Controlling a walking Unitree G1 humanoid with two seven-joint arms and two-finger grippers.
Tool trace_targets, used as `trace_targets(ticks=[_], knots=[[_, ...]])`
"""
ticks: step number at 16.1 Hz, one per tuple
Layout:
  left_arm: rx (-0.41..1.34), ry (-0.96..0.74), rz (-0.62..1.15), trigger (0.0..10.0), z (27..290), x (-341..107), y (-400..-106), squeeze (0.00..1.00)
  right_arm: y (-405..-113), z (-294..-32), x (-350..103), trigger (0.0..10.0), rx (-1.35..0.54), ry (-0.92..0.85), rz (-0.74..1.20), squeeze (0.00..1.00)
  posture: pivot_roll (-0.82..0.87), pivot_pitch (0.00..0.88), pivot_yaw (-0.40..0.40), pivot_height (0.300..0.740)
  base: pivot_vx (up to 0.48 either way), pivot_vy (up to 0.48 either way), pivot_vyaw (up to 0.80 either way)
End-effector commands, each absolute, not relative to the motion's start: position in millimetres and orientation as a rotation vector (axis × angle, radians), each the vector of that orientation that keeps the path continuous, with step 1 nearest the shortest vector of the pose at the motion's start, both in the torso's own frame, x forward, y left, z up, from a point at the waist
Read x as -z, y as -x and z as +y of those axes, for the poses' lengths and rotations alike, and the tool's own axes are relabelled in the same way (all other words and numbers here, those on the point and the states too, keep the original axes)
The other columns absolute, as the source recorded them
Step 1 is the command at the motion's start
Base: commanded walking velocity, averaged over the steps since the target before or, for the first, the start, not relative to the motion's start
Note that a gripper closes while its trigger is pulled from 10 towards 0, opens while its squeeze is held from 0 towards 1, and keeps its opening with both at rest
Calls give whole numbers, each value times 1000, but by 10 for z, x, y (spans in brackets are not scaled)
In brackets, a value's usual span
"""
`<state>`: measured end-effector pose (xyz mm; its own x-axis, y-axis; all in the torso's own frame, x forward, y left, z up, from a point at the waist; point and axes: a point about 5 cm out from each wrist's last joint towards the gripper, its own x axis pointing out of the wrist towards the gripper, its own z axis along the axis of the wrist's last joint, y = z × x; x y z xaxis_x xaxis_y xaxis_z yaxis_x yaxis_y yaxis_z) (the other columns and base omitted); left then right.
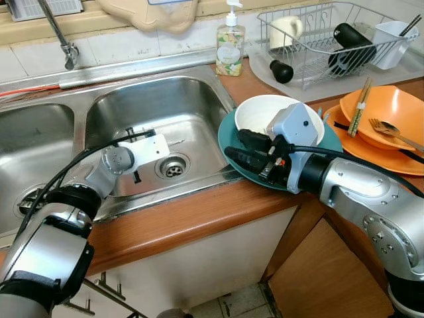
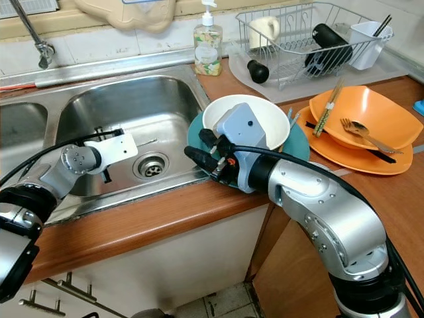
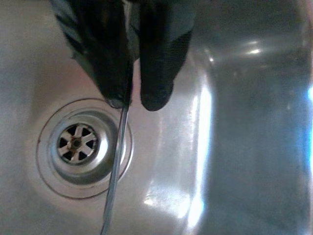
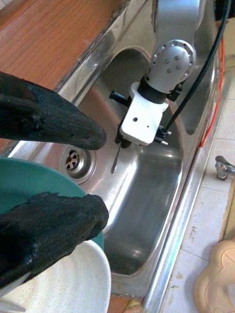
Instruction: Kitchen organization
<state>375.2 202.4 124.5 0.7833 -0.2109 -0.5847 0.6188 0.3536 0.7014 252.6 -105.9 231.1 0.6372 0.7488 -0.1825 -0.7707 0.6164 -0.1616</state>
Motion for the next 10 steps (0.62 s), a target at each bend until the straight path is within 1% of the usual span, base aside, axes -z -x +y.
trace_targets(ticks=[1,2,3,4,6,7,8,9,10], knots=[[550,-1091,434,10000,2041,-1277,-3776,1000,-2501,-1045,-2295,10000,-871,263,107,0,-126,0,112,740,0,0,0],[549,-1095,433,10000,2044,-1272,-3776,820,-2502,-1043,-2284,10000,-870,268,111,0,-126,0,112,740,0,0,0],[551,-1091,431,10000,2043,-1267,-3772,47,-2507,-1040,-2273,10000,-867,270,114,0,-126,0,112,740,0,0,0],[549,-1084,426,10000,2044,-1263,-3771,0,-2508,-1039,-2263,10000,-865,272,116,0,-118,0,104,740,0,0,0],[534,-1021,403,10000,2048,-1280,-3773,0,-2527,-1055,-2258,10000,-850,279,113,0,-116,0,89,740,0,0,0],[510,-977,372,10000,2062,-1317,-3781,675,-2576,-1079,-2302,10000,-807,276,86,0,-118,0,81,740,0,0,0],[501,-968,362,10000,2069,-1329,-3785,675,-2595,-1085,-2322,10000,-790,273,75,0,-118,0,81,740,0,0,0],[457,-907,268,10000,2072,-1419,-3802,1000,-2648,-1115,-2395,10000,-724,220,38,1000,-115,0,74,740,0,0,0],[457,-907,268,10000,2072,-1419,-3802,1000,-2648,-1115,-2395,10000,-724,220,38,1000,-115,0,74,740,0,0,0]])
